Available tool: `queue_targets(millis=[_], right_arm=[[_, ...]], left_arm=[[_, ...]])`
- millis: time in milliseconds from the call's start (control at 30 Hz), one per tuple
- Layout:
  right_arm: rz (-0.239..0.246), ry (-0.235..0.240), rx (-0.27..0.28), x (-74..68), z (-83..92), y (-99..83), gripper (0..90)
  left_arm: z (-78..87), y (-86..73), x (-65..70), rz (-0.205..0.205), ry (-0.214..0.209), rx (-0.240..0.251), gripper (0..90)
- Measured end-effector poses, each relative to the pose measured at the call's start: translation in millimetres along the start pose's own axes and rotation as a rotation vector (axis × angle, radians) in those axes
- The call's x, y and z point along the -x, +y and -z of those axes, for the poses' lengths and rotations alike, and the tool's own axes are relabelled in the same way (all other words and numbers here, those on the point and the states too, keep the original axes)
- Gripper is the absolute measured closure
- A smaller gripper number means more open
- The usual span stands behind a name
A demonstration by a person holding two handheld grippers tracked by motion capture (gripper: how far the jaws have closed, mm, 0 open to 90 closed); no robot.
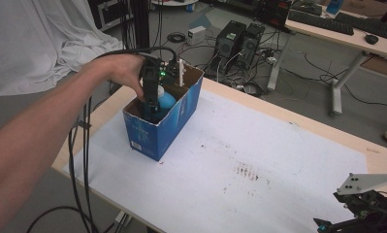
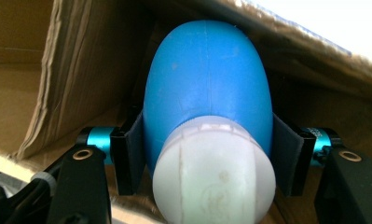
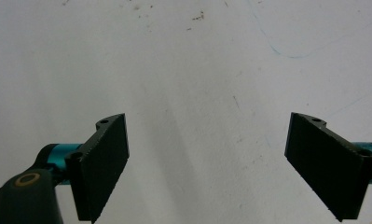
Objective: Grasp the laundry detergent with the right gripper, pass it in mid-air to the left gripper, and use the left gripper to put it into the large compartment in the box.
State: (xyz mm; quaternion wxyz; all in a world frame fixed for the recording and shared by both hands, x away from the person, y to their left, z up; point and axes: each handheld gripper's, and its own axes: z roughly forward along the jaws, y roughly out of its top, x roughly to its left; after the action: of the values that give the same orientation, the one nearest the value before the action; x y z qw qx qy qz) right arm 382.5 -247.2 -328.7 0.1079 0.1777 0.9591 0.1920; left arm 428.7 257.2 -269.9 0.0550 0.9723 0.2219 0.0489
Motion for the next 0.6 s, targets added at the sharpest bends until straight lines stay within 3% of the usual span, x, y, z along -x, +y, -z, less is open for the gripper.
queue_targets(millis=[367, 600], right_arm=[[0.0, 0.0, -0.005, -0.4, -1.8, 0.3, 13.0], [0.004, 0.002, -0.013, -1.7, -3.7, 0.7, 13.0]], left_arm=[[-0.7, 1.7, -0.5, -0.036, 0.007, -0.02, 37.8], [-1.3, 1.3, -1.7, -0.014, -0.001, -0.007, 37.3]])
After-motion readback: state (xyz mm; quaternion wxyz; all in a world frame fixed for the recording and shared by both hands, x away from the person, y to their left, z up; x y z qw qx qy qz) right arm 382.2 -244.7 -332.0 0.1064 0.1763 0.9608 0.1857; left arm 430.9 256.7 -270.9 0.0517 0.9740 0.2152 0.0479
